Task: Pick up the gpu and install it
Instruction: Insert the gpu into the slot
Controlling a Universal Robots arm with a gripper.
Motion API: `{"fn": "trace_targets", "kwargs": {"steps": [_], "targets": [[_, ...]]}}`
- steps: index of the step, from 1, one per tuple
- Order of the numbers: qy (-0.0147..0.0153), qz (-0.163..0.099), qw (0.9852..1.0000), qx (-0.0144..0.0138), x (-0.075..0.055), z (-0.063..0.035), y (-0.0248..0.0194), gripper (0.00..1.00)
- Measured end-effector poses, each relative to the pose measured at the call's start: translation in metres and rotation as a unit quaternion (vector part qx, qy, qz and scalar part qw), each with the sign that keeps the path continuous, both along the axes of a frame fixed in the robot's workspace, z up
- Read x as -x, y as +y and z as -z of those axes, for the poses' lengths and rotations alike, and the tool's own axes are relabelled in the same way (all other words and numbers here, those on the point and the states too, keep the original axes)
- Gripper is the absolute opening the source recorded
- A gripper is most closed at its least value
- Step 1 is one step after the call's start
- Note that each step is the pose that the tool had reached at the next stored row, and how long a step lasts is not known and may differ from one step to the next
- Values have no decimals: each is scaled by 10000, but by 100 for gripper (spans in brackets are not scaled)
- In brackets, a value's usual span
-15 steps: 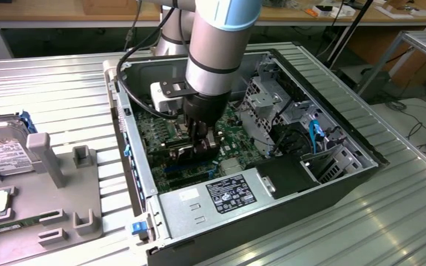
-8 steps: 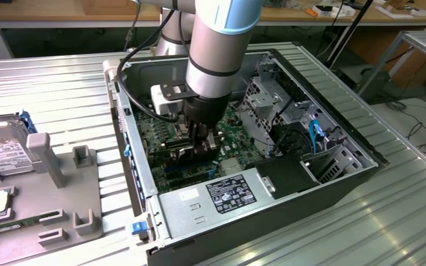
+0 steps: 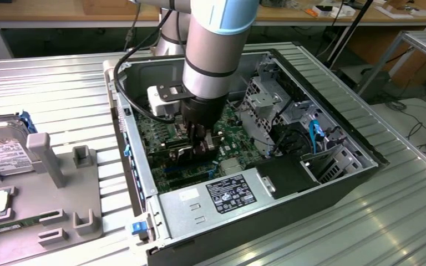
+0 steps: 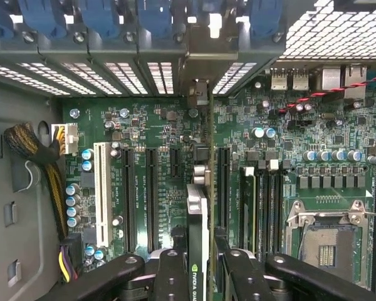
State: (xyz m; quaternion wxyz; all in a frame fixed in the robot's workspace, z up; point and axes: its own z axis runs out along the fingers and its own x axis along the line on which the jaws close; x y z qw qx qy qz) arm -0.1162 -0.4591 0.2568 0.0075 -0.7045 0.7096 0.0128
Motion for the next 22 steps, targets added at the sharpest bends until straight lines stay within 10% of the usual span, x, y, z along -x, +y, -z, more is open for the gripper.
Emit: {"fn": "trace_targets", "kwargs": {"steps": [5, 8, 22], "targets": [[-148, -9, 9999, 1, 60, 9, 0, 27], [-184, -10, 9998, 1, 76, 14, 0, 27], [-189, 1, 9998, 1, 83, -28, 0, 40]]}}
